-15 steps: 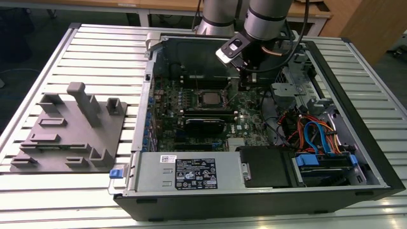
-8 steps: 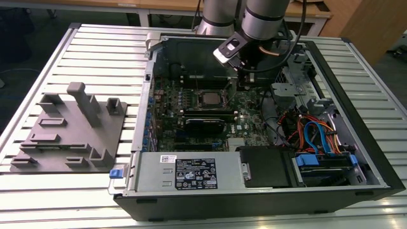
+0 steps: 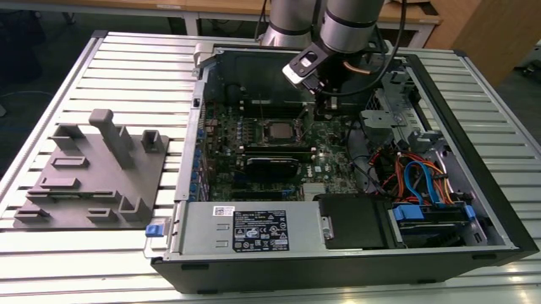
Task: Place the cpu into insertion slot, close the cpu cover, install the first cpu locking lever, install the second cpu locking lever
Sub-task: 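Close the cpu cover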
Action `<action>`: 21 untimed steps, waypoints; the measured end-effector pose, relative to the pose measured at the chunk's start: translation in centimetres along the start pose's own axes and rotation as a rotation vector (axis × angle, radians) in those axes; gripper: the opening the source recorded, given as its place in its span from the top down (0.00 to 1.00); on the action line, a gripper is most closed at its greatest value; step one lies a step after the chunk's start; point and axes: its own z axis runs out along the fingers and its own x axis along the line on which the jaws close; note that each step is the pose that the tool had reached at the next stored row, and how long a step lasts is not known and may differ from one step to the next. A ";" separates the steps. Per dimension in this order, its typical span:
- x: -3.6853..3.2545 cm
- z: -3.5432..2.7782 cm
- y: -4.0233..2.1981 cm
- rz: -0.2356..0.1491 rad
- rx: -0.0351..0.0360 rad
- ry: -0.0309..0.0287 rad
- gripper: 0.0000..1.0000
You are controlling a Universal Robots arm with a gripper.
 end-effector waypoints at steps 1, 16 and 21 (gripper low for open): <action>0.00 0.00 -0.03 0.000 0.0001 0.0000 0.90; -0.01 0.00 -0.72 0.000 0.0000 0.0000 0.90; -0.01 0.01 -0.82 0.000 0.0000 0.0001 0.90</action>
